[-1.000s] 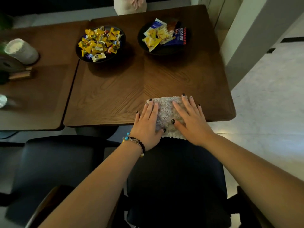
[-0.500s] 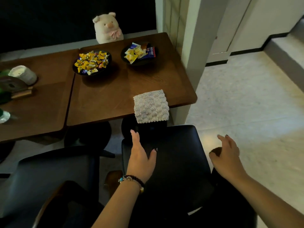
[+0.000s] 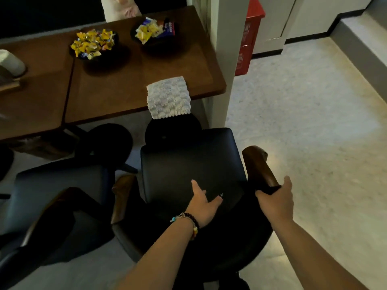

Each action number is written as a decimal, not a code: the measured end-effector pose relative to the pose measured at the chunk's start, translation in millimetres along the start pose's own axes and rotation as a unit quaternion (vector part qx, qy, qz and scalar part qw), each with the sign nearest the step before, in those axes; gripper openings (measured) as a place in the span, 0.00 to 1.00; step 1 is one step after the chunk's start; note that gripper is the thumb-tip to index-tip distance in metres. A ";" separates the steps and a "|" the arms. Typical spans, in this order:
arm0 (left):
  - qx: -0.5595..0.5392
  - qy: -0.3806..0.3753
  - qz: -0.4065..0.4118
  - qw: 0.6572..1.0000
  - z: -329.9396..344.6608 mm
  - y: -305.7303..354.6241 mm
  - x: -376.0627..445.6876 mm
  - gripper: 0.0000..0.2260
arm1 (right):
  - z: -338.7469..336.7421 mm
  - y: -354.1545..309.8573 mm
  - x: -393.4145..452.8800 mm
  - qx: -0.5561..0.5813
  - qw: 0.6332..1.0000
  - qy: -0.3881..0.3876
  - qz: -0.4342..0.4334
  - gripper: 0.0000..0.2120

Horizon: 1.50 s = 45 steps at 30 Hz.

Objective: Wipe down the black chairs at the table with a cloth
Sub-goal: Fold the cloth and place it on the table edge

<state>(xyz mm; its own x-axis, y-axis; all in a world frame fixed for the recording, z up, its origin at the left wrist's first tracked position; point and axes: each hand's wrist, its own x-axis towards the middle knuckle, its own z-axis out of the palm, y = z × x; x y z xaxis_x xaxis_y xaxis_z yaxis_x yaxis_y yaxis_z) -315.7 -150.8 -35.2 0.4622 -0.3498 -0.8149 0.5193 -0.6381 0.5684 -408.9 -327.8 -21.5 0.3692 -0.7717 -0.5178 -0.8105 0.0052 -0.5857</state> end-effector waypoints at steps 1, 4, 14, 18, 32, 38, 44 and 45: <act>-0.006 -0.001 -0.013 1.000 10.4 -1.5 9.5 0.49 | -4.3 4.4 7.0 0.041 0.997 -0.052 0.040 0.32; -0.003 0.011 -0.076 0.997 38.4 -1.9 39.7 0.48 | -13.5 16.2 15.3 0.178 0.952 -0.191 0.163 0.17; 0.090 -0.064 -0.141 0.984 86.4 -34.3 95.6 0.57 | -10.0 43.7 32.9 0.170 0.965 -0.184 0.078 0.11; 0.067 -0.081 -0.156 0.982 82.9 -37.3 103.1 0.57 | -9.0 45.8 37.8 0.159 0.968 -0.188 0.054 0.10; 0.089 -0.056 -0.183 0.977 39.9 -42.6 103.2 0.62 | 24.1 21.7 28.9 0.141 0.964 -0.224 0.029 0.11; 0.101 -0.061 -0.183 0.976 24.4 -44.9 101.9 0.53 | 41.4 20.0 30.7 0.143 0.962 -0.227 0.043 0.13; 0.203 -0.005 -0.050 0.978 -6.9 -25.6 66.1 0.32 | 33.2 7.4 22.6 0.098 0.970 -0.217 0.058 0.20; 0.194 0.014 -0.032 0.980 -17.9 -17.9 53.3 0.32 | 29.4 2.4 19.3 0.074 0.974 -0.205 0.054 0.26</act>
<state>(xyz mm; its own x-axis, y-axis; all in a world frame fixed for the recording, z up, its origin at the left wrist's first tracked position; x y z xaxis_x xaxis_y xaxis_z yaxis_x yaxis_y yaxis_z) -287.5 -145.7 -86.9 0.4602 -0.2839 -0.8412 0.2383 -0.8732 0.4251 -390.4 -324.0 -51.2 0.4612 -0.4431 -0.7687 -0.7907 0.1878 -0.5827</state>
